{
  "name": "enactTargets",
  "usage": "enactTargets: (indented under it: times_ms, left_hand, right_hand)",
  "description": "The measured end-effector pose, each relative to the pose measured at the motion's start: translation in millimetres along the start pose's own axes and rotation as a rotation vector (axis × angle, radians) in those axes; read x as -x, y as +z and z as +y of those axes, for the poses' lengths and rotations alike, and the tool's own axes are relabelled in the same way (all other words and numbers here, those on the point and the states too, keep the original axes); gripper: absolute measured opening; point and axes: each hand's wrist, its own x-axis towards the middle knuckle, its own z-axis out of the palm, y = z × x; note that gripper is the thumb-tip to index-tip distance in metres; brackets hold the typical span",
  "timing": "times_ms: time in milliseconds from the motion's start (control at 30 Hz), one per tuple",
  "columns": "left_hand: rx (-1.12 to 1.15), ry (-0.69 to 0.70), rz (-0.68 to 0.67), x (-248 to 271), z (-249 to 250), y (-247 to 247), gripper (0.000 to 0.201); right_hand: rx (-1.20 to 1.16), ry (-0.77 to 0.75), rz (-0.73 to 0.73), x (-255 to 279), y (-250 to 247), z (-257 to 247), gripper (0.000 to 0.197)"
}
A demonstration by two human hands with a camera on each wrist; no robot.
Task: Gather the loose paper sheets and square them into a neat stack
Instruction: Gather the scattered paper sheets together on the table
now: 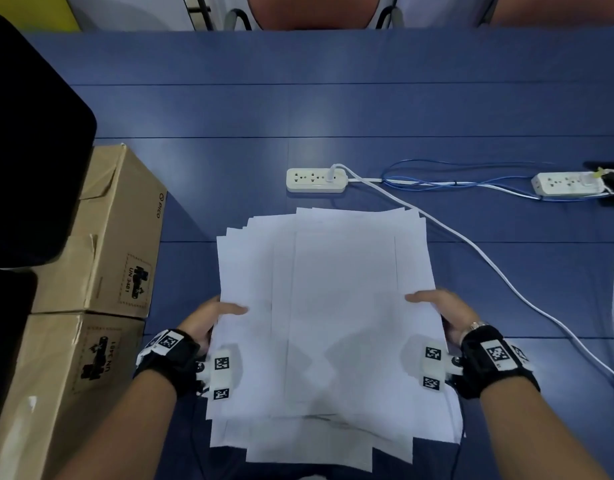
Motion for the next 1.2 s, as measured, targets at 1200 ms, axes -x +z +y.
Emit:
enactTargets:
  times_ms: [1200]
  left_hand:
    - [-0.201, -0.037, 0.221, -31.6, -5.4, 9.7, 0.090]
  right_hand:
    - [-0.035, -0.111, 0.109, -2.7, 28.3, 24.2, 0.044]
